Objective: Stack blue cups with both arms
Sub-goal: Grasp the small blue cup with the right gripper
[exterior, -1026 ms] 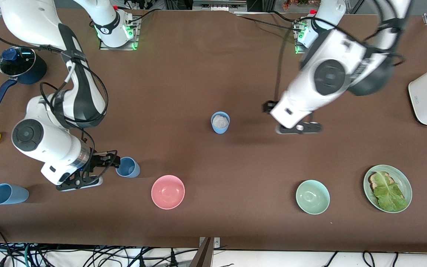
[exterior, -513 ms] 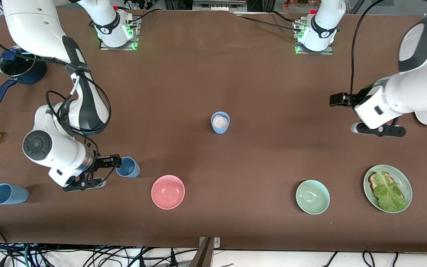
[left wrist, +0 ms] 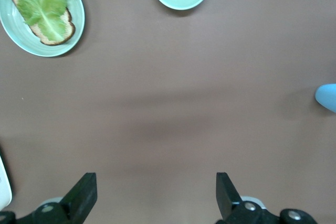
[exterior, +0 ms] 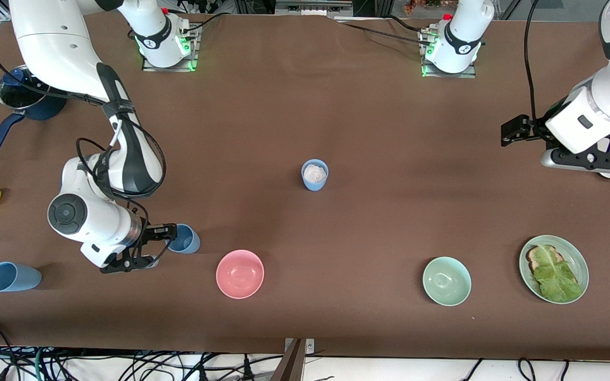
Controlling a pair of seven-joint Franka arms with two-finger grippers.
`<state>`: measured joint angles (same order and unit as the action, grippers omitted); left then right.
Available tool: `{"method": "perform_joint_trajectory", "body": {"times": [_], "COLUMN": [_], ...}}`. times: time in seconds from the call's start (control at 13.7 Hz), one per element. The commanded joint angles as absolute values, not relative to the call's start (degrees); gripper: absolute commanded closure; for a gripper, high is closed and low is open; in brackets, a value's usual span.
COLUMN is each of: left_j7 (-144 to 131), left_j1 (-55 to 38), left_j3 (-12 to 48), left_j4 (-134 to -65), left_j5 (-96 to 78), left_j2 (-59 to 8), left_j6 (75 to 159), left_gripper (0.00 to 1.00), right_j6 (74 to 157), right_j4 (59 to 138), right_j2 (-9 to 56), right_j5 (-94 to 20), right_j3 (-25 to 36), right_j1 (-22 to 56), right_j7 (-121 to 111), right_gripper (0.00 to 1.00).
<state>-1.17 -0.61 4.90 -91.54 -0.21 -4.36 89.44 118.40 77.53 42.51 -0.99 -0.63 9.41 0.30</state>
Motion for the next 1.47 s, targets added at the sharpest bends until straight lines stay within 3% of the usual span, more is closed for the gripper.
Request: {"method": "perform_joint_trajectory", "body": {"times": [0.0,0.15,0.66,0.95,1.39], "left_j7": [0.35,0.35,-1.32,-0.79,-0.44], "left_j1": [-1.49,-1.41,-1.50,-0.79,-0.79], "left_j3": [3.52,3.52,4.22,3.96,4.04], "left_j4": [-98.18,-98.61,-96.77,-96.77,-96.33], "left_j5": [-1.15,-1.14,-1.14,-1.05,-1.05], "left_j2": [0.97,0.97,-0.09,-0.09,-0.18], "left_j6": [93.34,94.83,93.16,91.58,91.41], "left_gripper": [0.00,0.00,0.00,0.00,0.00], "right_j6": [120.49,121.55,120.67,114.46,99.51], "right_j4": [78.05,77.96,77.52,72.88,62.59], "right_j2": [43.06,43.59,43.07,42.45,39.90], "right_j5": [-1.85,-1.85,-1.93,-1.76,-1.76], "right_j3": [-0.79,-0.79,-1.76,-2.72,-2.90], "right_j1": [9.67,9.84,10.02,11.77,20.90], "right_j7": [0.88,1.14,2.37,4.82,18.07], "right_gripper": [0.33,0.42,1.00,1.00,1.00]}}
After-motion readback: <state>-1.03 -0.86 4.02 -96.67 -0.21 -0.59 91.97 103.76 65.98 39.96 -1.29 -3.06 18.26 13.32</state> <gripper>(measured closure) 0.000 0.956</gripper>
